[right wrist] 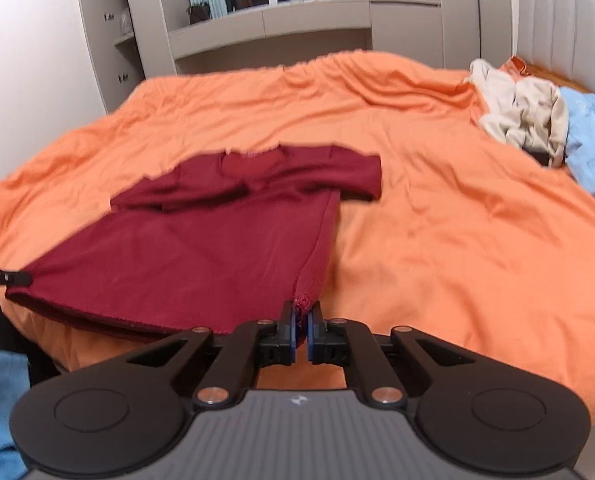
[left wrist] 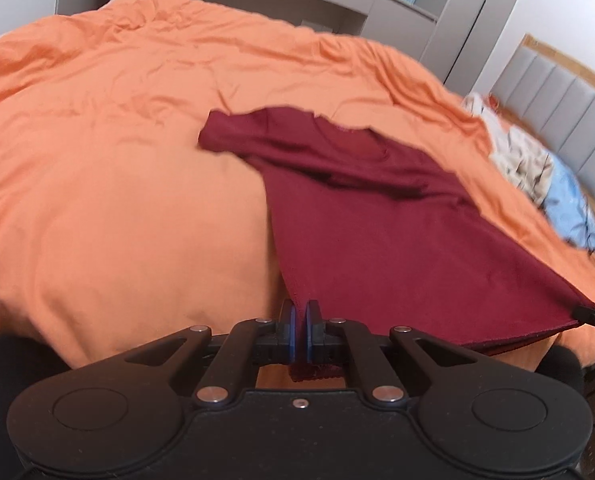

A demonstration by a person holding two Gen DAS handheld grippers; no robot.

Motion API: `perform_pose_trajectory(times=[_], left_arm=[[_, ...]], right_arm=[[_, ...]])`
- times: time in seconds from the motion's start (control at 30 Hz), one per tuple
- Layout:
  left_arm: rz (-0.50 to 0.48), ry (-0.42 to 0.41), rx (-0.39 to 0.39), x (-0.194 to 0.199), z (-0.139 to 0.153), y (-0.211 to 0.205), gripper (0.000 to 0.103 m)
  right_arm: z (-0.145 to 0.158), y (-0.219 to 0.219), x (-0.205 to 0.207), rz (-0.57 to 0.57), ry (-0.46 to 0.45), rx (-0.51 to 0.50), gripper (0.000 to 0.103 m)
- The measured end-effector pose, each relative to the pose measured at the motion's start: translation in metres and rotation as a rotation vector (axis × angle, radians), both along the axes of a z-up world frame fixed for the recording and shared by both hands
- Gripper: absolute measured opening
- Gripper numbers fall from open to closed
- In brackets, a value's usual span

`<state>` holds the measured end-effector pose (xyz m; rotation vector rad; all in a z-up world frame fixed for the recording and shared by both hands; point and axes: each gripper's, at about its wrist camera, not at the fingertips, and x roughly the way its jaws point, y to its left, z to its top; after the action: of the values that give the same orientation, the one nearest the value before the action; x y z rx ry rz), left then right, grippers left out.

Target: Fold small clothes

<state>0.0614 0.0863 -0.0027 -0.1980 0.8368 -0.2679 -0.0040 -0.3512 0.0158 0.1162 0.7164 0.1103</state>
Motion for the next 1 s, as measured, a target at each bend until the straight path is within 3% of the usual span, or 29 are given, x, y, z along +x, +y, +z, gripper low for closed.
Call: perform_pose_trajectory(times=[0.13, 0.17, 0.2, 0.23, 0.27, 0.3, 0.4, 0.5, 0.63, 0.73, 0.93, 1.0], left_arm=[[-0.006, -0.015, 0.045, -0.002, -0.005, -0.008, 0.013], [-0.003, -0.017, 0.048, -0.003, -0.005, -0.009, 0.023], [0.000, -0.015, 0.046, -0.004, -0.005, -0.010, 0.039], [0.001, -0.014, 0.040, -0.006, -0.006, -0.009, 0.045], [0.007, -0.018, 0.034, -0.008, -0.006, -0.009, 0.054], [0.015, -0.023, 0.031, -0.010, -0.006, -0.009, 0.062], [0.039, -0.037, 0.048, -0.014, -0.004, -0.007, 0.084], [0.066, -0.091, 0.067, -0.021, 0.001, -0.006, 0.098], [0.075, -0.157, 0.096, -0.020, 0.007, -0.012, 0.102], [0.043, -0.161, 0.123, -0.013, 0.008, -0.022, 0.102], [-0.047, -0.165, 0.152, -0.003, 0.001, -0.052, 0.103], [-0.091, -0.164, 0.177, -0.002, -0.002, -0.063, 0.103]], right_arm=[[-0.014, 0.013, 0.001, 0.026, 0.003, -0.056, 0.009], [-0.015, 0.015, 0.001, 0.039, -0.001, -0.074, 0.015], [-0.017, 0.020, -0.001, 0.055, -0.011, -0.098, 0.028], [-0.018, 0.024, -0.003, 0.070, -0.019, -0.125, 0.040], [-0.019, 0.028, -0.004, 0.084, -0.030, -0.158, 0.065], [-0.019, 0.032, -0.005, 0.095, -0.051, -0.193, 0.079], [-0.017, 0.047, -0.014, 0.158, -0.117, -0.263, 0.089], [-0.014, 0.062, -0.022, 0.241, -0.167, -0.308, 0.100], [-0.024, 0.089, -0.023, 0.370, -0.161, -0.431, 0.102], [-0.042, 0.108, -0.021, 0.415, -0.147, -0.556, 0.099], [-0.073, 0.130, -0.013, 0.453, -0.134, -0.701, 0.082], [-0.078, 0.134, -0.016, 0.476, -0.143, -0.715, 0.068]])
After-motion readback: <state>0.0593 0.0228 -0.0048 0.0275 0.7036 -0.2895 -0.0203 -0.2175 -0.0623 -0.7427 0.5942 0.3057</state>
